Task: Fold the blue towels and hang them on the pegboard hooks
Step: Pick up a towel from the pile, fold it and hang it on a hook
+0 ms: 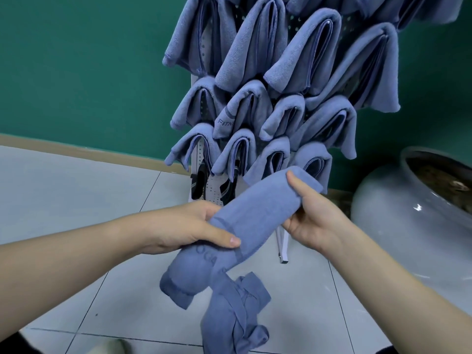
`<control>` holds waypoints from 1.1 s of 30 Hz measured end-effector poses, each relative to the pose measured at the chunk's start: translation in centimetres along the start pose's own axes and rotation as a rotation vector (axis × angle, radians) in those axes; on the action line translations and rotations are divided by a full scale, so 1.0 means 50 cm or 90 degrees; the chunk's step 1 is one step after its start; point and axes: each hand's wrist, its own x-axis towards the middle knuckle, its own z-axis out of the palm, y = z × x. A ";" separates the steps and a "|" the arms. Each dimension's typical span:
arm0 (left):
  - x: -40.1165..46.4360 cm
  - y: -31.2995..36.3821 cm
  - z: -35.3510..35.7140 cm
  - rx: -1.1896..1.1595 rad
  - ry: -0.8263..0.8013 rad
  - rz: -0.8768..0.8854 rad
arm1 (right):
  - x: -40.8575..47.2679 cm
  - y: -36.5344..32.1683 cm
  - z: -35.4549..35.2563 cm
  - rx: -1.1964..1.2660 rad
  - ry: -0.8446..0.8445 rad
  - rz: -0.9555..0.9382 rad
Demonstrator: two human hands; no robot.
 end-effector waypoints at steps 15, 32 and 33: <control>0.021 0.016 0.014 -0.018 0.101 0.018 | 0.023 0.051 -0.057 -0.071 0.081 0.083; 0.014 0.038 0.016 -0.184 0.008 0.099 | 0.007 0.104 -0.063 -0.736 -0.097 -0.719; 0.016 0.038 0.022 -0.175 0.006 0.095 | 0.010 0.103 -0.063 -0.738 -0.089 -0.727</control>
